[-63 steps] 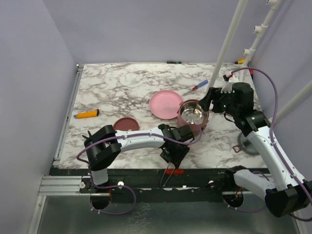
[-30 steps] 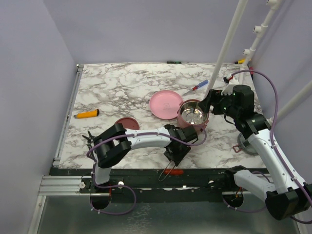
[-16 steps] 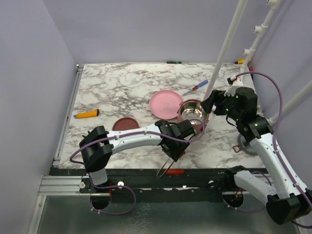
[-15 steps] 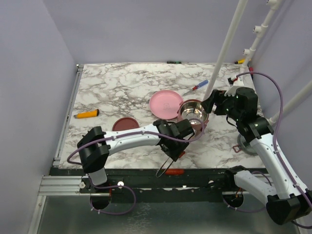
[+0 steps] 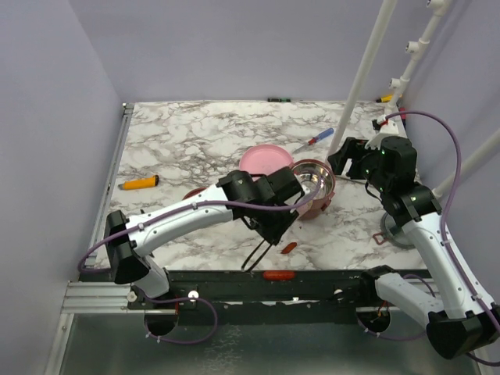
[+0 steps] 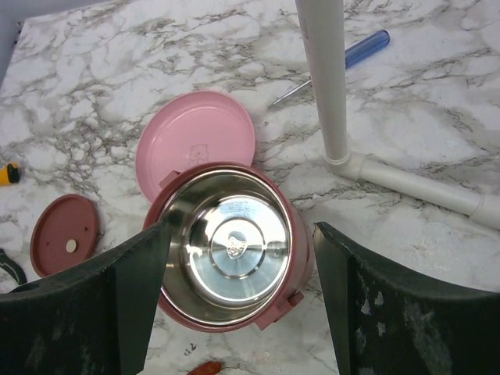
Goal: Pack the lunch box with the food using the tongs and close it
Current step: Pick up the fake food at the center of the board, then place the fake food in the packing box.
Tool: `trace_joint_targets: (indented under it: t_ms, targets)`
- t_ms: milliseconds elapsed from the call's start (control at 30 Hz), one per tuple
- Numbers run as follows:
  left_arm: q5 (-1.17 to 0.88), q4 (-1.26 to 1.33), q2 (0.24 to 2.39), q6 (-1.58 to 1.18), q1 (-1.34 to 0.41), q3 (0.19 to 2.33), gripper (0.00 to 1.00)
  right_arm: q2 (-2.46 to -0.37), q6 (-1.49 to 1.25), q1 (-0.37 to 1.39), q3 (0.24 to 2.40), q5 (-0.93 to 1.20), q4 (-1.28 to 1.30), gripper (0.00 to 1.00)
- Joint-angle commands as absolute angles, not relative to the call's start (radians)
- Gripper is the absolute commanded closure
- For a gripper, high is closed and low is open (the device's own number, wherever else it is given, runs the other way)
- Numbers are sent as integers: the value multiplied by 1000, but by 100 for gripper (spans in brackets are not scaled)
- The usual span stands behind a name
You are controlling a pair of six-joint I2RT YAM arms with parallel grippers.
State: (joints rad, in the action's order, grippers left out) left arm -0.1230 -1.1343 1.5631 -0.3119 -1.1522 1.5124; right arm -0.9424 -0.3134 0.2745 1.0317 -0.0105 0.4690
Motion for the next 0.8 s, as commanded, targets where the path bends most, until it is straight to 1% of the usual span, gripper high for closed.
trace_joint_targets:
  t_ms: [0, 333, 400, 467, 533, 600, 633, 767]
  targets:
    - [-89, -1162, 1613, -277, -1109, 1687, 78, -945, -320, 269, 1058, -28, 481, 22]
    - [-52, -1116, 1772, -262, -1045, 1821, 78, -918, -322, 270, 1037, -27, 481, 22]
    - [-49, -1113, 1801, -257, -1035, 1847, 77, -917, -319, 270, 1041, -42, 489, 22]
    - [-47, -1109, 1817, -254, -1030, 1859, 71, -913, -316, 270, 1044, -66, 501, 22]
    - [-47, -1104, 1824, -252, -1028, 1863, 59, -906, -315, 270, 1041, -81, 504, 21]
    - [-53, -1101, 1828, -253, -1028, 1865, 51, -904, -314, 270, 1036, -87, 501, 21]
    - [-53, -1100, 1830, -253, -1029, 1865, 48, -903, -313, 270, 1036, -87, 499, 21]
    - [-52, -1096, 1831, -249, -1027, 1865, 46, -911, -308, 270, 1036, -95, 498, 21]
